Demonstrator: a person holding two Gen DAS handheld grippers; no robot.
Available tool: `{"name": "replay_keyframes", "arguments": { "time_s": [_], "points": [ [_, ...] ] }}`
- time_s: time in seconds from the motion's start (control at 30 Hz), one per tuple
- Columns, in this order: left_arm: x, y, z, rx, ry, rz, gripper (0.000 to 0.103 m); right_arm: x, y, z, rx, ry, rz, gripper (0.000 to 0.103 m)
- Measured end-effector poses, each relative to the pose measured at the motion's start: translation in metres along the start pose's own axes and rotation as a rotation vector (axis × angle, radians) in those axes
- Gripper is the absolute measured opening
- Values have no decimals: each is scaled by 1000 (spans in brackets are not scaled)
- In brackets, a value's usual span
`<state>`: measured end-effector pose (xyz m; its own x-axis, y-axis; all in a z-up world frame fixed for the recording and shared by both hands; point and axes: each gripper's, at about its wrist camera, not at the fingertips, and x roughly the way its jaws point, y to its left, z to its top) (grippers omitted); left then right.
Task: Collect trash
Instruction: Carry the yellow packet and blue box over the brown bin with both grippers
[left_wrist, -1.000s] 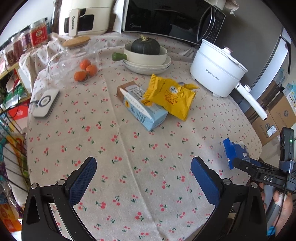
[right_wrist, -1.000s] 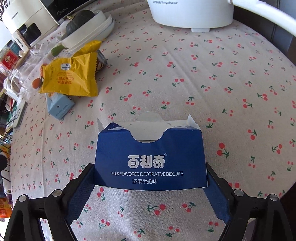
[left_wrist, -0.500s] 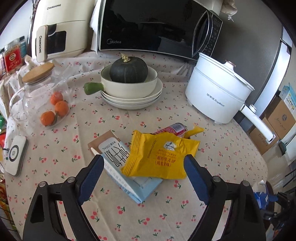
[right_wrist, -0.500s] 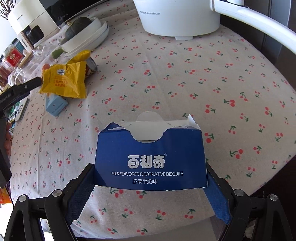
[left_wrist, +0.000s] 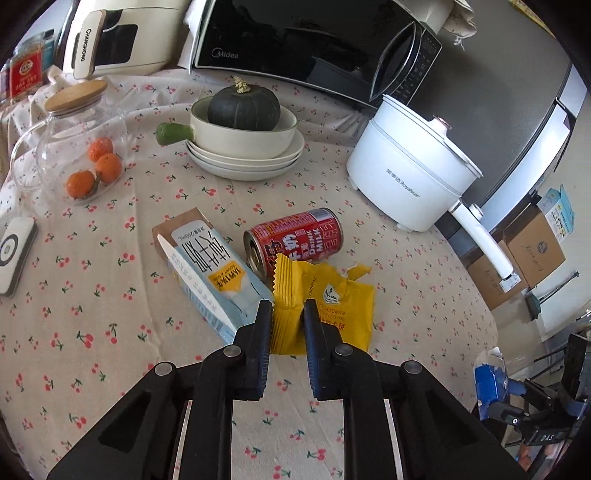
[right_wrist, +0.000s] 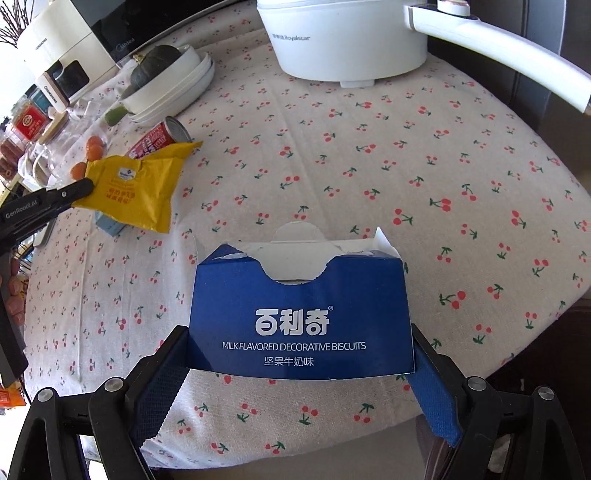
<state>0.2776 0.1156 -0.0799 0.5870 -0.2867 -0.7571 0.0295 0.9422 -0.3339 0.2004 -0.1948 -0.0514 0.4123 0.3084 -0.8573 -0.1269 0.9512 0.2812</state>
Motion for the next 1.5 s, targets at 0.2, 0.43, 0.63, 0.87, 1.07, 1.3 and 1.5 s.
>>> {"name": "replay_keyframes", "arguments": {
  "time_s": [0.2, 0.43, 0.63, 0.87, 1.07, 1.3, 1.5],
  "points": [
    [-44, -9, -35, 5, -5, -35, 17, -27, 3, -13, 3, -48, -5, 92],
    [-83, -19, -74, 4, -7, -63, 17, -58, -3, -36, -1, -84, -30, 92],
    [-93, -30, -99, -24, 9, -90, 17, -80, -22, -59, 48, -103, -46, 92],
    [-91, -63, -114, 11, 23, -134, 17, -97, -53, -82, 100, -114, -83, 92],
    [-76, -102, -120, 65, 53, -183, 17, -111, -91, -102, 152, -113, -123, 92],
    [-44, -160, -130, 136, 108, -243, 18, -119, -133, -123, 196, -90, -169, 92],
    [-19, -209, -143, 205, 152, -296, 18, -126, -156, -136, 226, -83, -194, 92]
  ]
}}
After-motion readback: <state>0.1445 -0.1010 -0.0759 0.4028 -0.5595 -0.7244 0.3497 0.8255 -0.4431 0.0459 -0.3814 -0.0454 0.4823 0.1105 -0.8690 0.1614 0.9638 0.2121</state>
